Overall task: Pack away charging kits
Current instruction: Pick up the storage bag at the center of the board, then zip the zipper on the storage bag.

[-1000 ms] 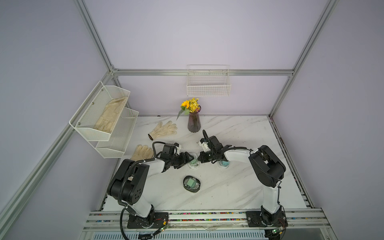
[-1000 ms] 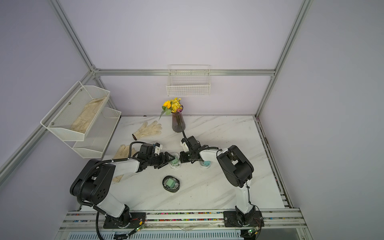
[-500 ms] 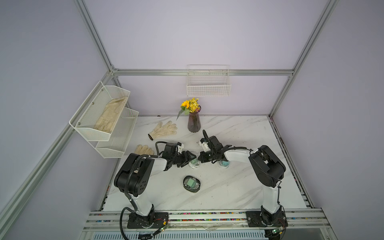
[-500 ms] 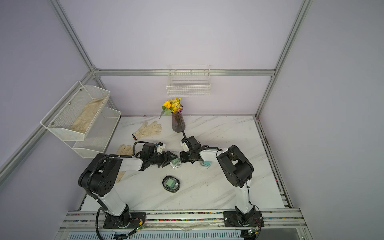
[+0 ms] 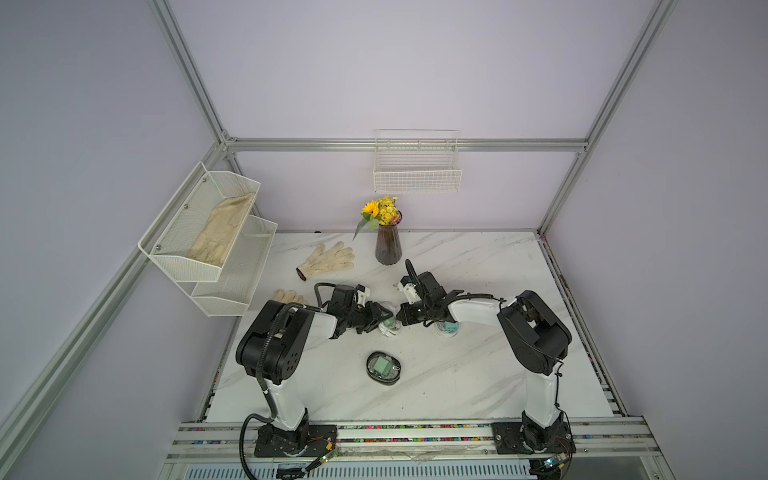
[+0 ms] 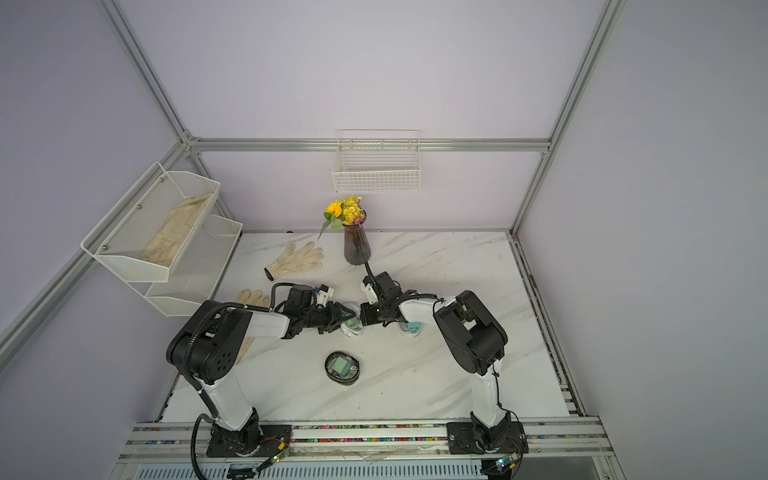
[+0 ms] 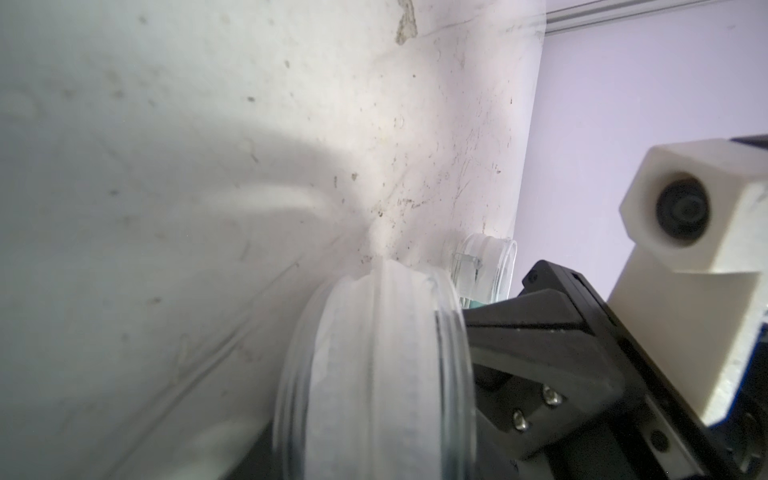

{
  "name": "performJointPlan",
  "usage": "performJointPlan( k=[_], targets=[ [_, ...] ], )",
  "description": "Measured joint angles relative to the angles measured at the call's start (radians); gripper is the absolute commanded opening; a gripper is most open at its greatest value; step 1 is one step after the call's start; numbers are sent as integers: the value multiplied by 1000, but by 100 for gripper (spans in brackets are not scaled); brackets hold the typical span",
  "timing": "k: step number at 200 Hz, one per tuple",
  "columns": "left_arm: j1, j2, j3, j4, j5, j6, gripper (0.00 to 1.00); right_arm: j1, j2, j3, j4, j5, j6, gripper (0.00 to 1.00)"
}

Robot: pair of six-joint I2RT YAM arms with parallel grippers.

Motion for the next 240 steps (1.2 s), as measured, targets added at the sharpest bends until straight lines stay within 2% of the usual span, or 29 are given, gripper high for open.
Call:
performJointPlan(
  k=[19, 31, 45, 56, 100, 134, 171, 240],
  targets=[
    [0, 2, 0, 5, -3, -7, 35, 0, -8, 0, -3, 11, -3, 0],
    [0, 3, 0, 13, -5, -13, 33, 0, -14, 0, -10, 19, -3, 0],
    [-1, 2, -1, 22, -8, -25, 33, 0, -28, 0, -17, 33, -5, 15],
    [-2, 1, -3, 29, -14, -32, 33, 0, -53, -9, -18, 42, -9, 17],
    [-6, -63, -10, 31, -67, -104, 31, 4, -362, -121, 11, 92, 18, 20],
    [-11, -227, -8, -9, -144, -172, 28, 75, -541, -170, 34, 143, 49, 31],
    [-56, -378, 31, -134, -237, -204, 30, 181, -571, -177, 46, 167, 68, 31],
    [-132, -462, 120, -283, -371, -270, 34, 213, -547, -159, 61, 224, 66, 27]
  ],
)
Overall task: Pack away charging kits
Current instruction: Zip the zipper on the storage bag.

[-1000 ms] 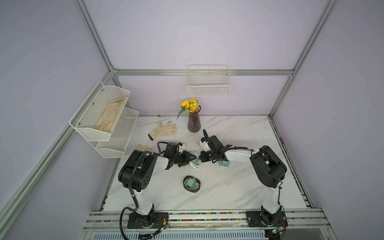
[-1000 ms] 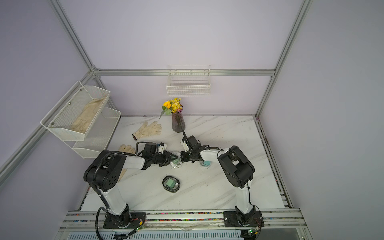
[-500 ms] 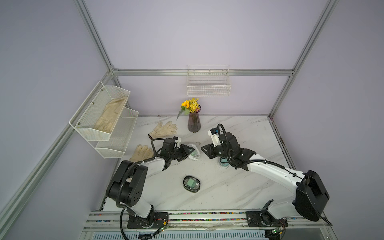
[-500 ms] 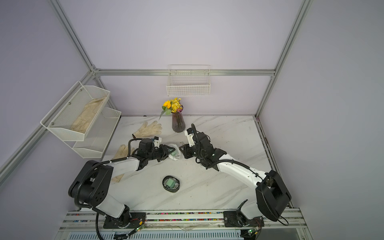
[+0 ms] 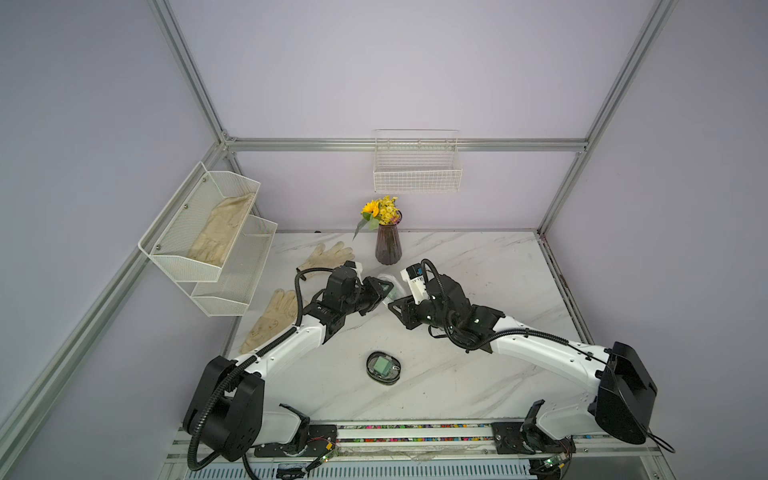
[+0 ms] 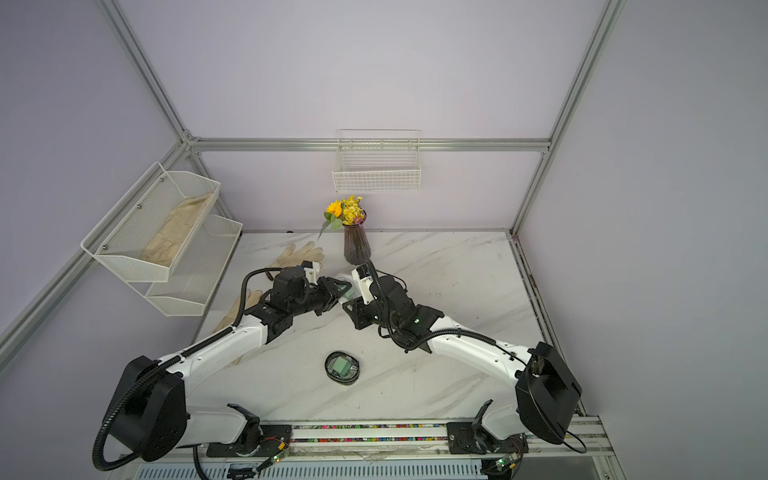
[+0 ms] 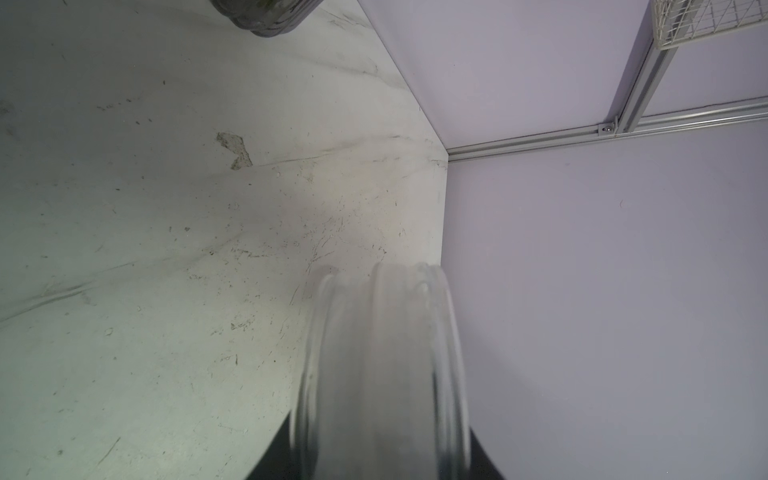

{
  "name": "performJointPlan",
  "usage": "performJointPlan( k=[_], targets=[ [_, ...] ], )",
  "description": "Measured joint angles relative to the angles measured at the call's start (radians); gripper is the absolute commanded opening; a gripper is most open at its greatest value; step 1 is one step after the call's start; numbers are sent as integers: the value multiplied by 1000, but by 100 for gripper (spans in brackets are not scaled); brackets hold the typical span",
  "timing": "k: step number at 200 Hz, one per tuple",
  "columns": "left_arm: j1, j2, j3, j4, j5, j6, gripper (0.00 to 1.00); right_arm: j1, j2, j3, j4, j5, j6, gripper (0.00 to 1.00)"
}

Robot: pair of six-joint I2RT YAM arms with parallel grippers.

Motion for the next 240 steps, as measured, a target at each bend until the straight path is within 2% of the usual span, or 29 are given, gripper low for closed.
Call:
performJointPlan(
  k=[37, 55, 113, 146, 198, 240],
  targets=[
    [-9, -2, 25, -47, -29, -7, 34, 2, 0, 0, -1, 40, 0, 27],
    [-11, -7, 27, -64, -42, -13, 35, 2, -1, 0, -1, 55, 0, 23],
    [-11, -13, 37, -89, -58, -18, 35, 2, -14, -32, -1, 52, 0, 18],
    [-11, -13, 48, -92, -62, -18, 35, 2, -43, -71, -3, 39, 0, 30],
    [-11, -13, 54, -90, -57, -19, 35, 2, -61, -84, 7, 31, -18, 33],
    [-11, -13, 61, -90, -42, -18, 35, 2, -4, -64, 23, 30, -26, 33]
  ],
)
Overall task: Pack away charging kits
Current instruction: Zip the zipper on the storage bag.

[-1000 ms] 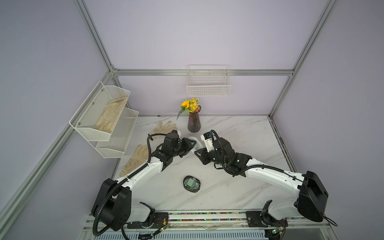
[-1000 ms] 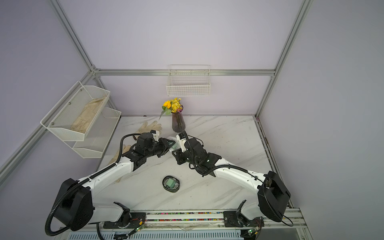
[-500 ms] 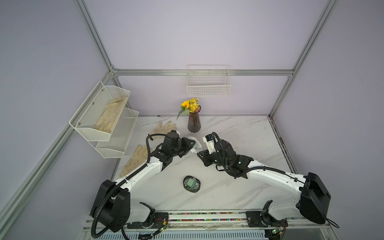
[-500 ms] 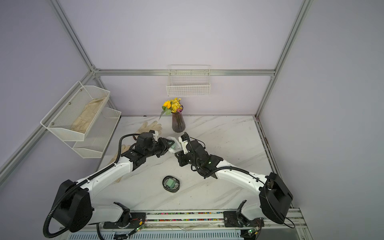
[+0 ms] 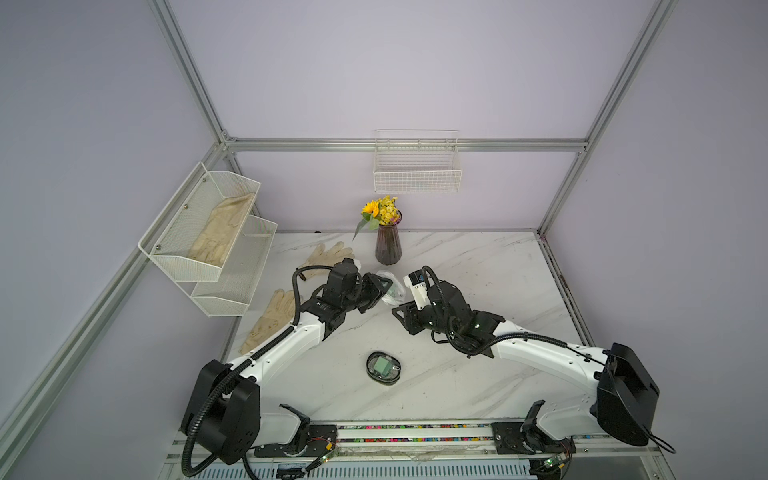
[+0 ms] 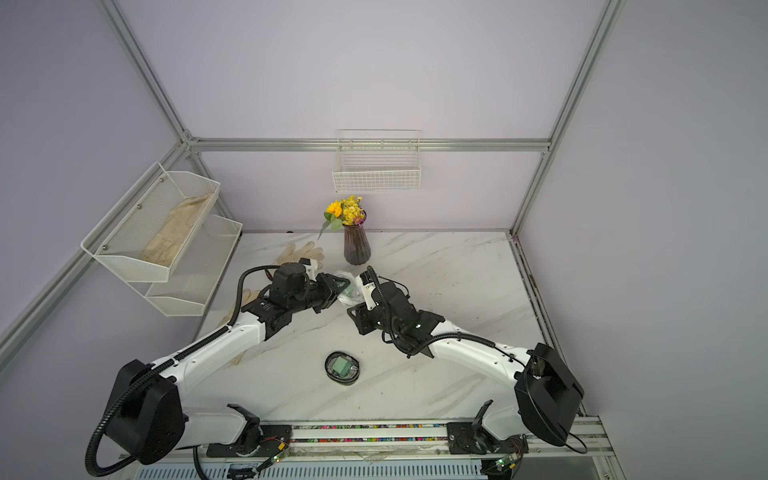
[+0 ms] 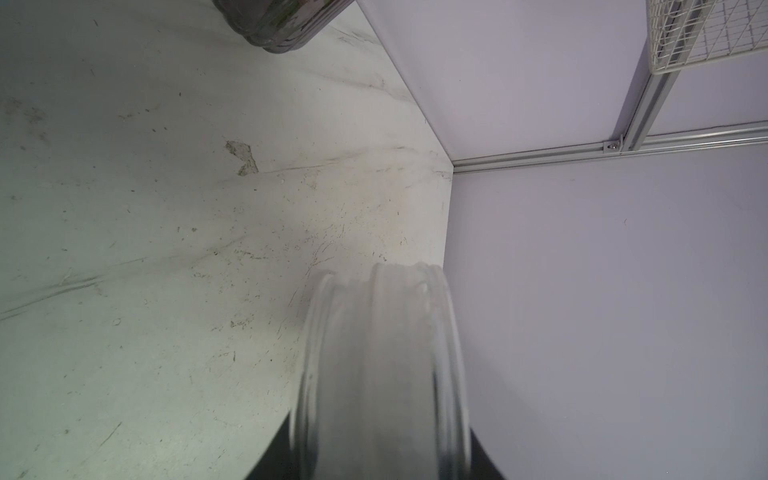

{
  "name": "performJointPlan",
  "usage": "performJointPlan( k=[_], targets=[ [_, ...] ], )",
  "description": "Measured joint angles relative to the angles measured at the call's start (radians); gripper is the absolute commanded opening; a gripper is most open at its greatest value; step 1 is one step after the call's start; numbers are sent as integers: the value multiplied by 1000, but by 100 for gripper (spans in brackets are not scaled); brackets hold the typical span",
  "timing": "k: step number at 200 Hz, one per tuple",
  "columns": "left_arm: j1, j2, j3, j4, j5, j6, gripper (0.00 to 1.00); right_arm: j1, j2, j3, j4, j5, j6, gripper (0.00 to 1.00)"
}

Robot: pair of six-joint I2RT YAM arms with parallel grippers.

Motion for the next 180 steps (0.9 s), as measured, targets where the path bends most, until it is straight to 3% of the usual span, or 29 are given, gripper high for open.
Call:
performJointPlan(
  k=[132, 161, 180],
  targets=[
    [-7, 0, 2, 28, 21, -3, 35, -45, 46, 34, 33, -23, 0, 34],
    [-6, 0, 2, 52, 18, -3, 34, -47, 65, 63, 31, -27, -11, 26],
    [-5, 0, 2, 62, 13, -3, 34, -47, 72, 73, 30, -32, -19, 13]
  ],
)
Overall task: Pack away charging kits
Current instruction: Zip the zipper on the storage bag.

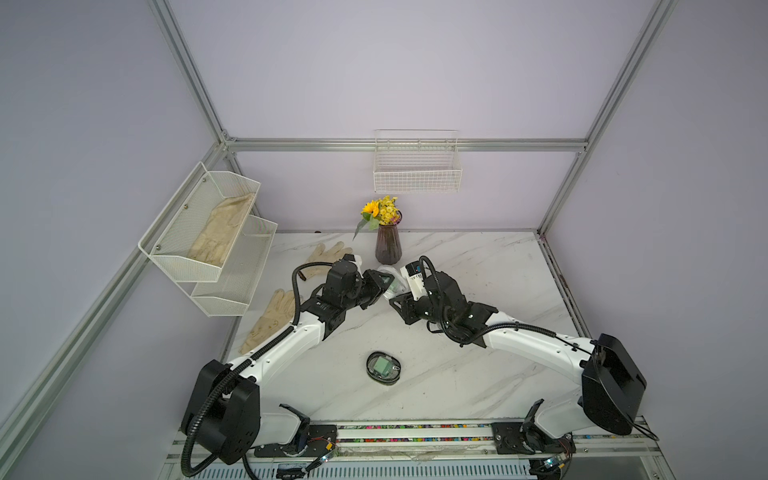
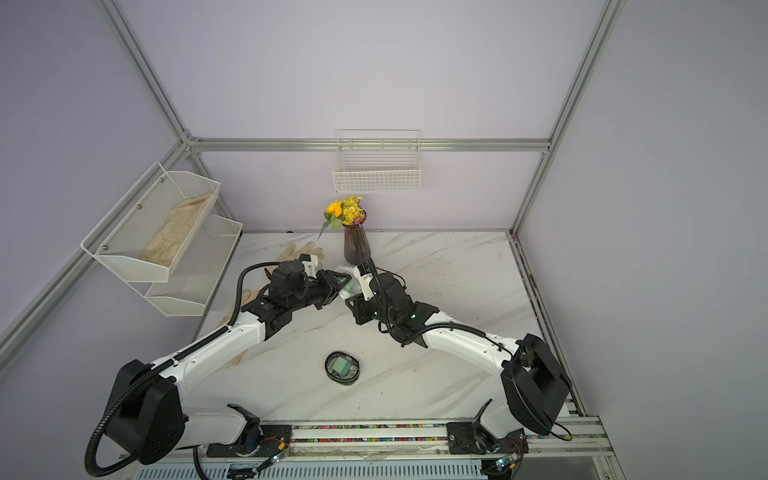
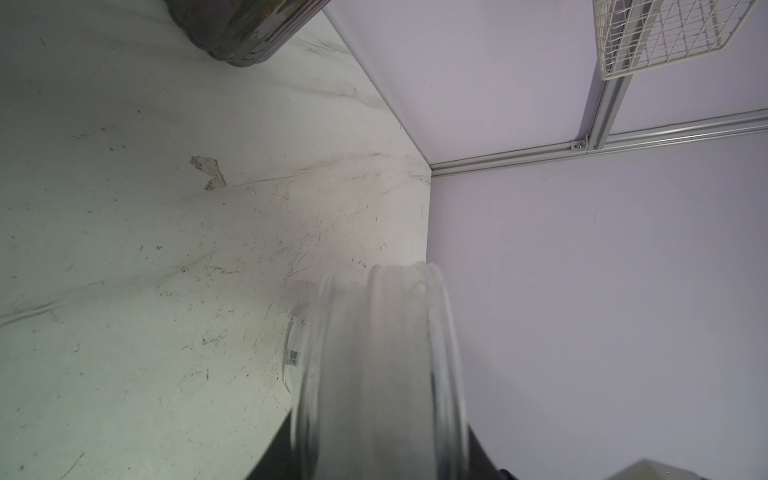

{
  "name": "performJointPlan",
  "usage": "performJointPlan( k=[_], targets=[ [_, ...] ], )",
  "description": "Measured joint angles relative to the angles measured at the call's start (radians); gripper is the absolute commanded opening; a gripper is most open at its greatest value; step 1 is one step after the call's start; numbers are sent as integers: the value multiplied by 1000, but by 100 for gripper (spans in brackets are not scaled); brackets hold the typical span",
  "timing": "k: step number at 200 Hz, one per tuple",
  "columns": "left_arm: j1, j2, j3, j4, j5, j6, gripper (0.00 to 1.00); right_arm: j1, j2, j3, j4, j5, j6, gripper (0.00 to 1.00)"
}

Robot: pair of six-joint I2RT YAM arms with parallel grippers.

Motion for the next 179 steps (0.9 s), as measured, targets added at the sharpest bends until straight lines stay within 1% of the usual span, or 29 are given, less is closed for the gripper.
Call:
performJointPlan(
  k=[15, 24, 63, 96, 127, 130, 134, 137, 140, 179],
  targets=[
    [1, 0, 0, 0, -5, 1, 33, 0, 0, 0, 0, -2, 1, 4],
    [0, 0, 0, 0, -7, 2, 33, -1, 0, 0, 0, -1, 7, 0],
    [0, 0, 0, 2, -6, 5, 33, -1, -14, -3, -5, 16, 8, 0],
    [-1, 0, 0, 14, 11, 5, 26, -1, -44, -13, -19, 40, 8, 0],
    [9, 0, 0, 7, 40, 11, 13, 0, -51, -16, -45, 50, -5, 0],
    [10, 0, 0, 5, 43, 14, 10, 0, -52, -16, -48, 52, -8, 0],
    [13, 0, 0, 2, 47, 18, 8, 0, -53, -17, -51, 53, -12, 0],
    [15, 0, 0, -1, 51, 22, 3, 0, -55, -18, -53, 53, -16, 0],
    [17, 0, 0, -4, 55, 24, 0, 0, -56, -19, -56, 53, -18, 0],
    [47, -3, 0, -24, 109, 61, 0, 0, -63, -27, -101, 59, -59, 0]
  ],
)
